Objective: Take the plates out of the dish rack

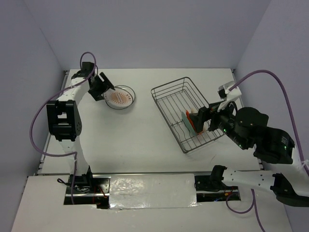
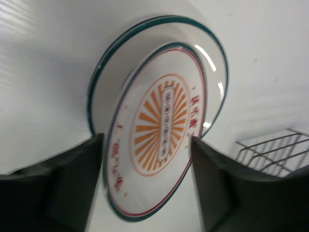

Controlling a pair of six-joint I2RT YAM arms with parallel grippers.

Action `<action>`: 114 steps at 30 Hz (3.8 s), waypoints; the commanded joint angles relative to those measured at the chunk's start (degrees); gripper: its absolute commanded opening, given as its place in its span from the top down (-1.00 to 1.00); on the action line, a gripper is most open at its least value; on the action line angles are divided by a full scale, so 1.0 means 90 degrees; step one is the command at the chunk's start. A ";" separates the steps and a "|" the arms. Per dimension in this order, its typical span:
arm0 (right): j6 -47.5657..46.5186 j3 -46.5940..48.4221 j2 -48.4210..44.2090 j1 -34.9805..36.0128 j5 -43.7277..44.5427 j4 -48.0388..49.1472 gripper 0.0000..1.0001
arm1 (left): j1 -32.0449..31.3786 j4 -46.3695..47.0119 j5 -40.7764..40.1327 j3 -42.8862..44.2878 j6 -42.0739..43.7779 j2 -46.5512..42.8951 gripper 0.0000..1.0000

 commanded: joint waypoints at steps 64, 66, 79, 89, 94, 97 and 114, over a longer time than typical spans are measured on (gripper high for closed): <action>-0.0904 -0.1617 0.4196 -0.3689 -0.2969 0.0581 0.40 | -0.0921 -0.1707 0.0456 -0.2551 0.2133 -0.4036 -0.99; -0.0914 -0.1549 0.4147 -0.3708 -0.3037 0.0494 0.62 | -0.0930 -0.1707 0.0475 -0.2551 0.2124 -0.4006 -0.99; -0.0816 0.0540 0.4283 -0.3904 -0.3721 -0.1058 0.89 | -0.0921 -0.1775 0.0700 -0.1995 0.1987 -0.3704 -0.99; -0.1204 0.3314 0.4518 -0.2812 -0.3777 -0.1851 1.00 | -0.0872 -0.1983 0.2045 -0.0383 -0.0486 -0.3293 -0.99; -0.2494 0.2672 0.4509 -0.0852 -0.1285 -0.1392 1.00 | -0.0872 -0.0439 0.2623 -0.0754 -0.2308 -0.3732 -0.99; -0.3148 0.1959 0.4372 -0.0185 -0.0207 -0.0710 1.00 | -0.0910 -0.0573 0.2780 -0.0423 -0.2457 -0.3626 -0.99; -0.4615 0.2767 0.5357 0.0530 -0.0850 0.0562 1.00 | -0.1760 -0.1210 0.2477 -0.0851 -0.1724 -0.3537 0.36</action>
